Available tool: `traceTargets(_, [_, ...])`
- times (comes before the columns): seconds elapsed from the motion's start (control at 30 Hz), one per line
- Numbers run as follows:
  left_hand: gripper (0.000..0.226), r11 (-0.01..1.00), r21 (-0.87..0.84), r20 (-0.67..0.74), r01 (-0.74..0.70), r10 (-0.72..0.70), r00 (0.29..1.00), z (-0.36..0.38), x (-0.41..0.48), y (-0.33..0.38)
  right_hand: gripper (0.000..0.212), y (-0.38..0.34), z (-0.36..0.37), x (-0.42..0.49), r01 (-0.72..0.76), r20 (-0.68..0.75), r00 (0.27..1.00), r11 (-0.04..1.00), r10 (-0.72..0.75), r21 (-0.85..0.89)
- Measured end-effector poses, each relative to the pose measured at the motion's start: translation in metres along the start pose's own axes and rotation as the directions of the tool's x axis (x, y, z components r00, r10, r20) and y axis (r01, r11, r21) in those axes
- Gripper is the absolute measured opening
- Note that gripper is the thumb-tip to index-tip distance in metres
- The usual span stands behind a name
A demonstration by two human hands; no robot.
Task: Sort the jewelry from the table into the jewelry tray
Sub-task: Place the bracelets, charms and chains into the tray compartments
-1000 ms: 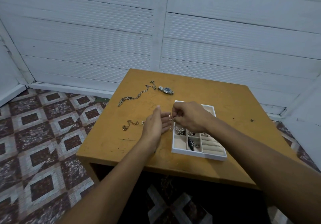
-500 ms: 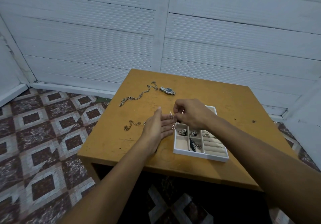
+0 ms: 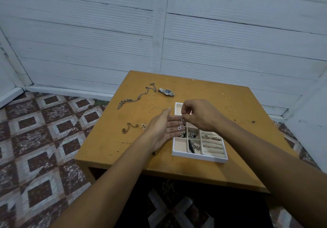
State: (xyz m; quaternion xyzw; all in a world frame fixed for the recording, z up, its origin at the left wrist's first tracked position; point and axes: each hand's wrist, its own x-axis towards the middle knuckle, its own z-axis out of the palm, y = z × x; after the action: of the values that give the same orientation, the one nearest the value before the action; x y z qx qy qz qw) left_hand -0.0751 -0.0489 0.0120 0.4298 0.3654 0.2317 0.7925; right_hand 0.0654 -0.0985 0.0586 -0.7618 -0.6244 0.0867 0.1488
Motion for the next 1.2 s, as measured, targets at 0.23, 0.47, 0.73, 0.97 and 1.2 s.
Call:
traceTargets(0.23, [0.047,0.999,0.023,0.029,0.037,-0.038,0.999,0.025,0.007,0.000,0.004,0.016,-0.007,-0.012,-0.048,-0.032,0.998,0.999,0.047,-0.026])
traceTargets(0.47, [0.037,0.993,0.114,0.017,0.040,-0.042,0.999,0.042,0.010,-0.003,0.009,0.031,-0.009,-0.024,-0.090,-0.031,0.996,0.996,0.089,-0.012])
traceTargets(0.73, [0.028,0.976,0.216,0.055,0.010,-0.022,0.998,0.044,0.006,-0.001,0.002,0.033,0.004,-0.029,-0.119,-0.014,0.993,0.993,0.119,0.003])
traceTargets(0.97, [0.025,0.918,0.384,0.035,-0.102,0.096,0.995,0.032,0.004,0.000,0.006,0.029,0.008,-0.030,-0.108,-0.012,0.994,0.994,0.108,0.006])
traceTargets(1.2, [0.023,0.636,0.719,-0.061,-0.279,0.459,0.886,-0.011,-0.019,-0.007,0.007,0.010,0.021,-0.023,-0.100,0.021,0.995,0.991,0.098,0.092])
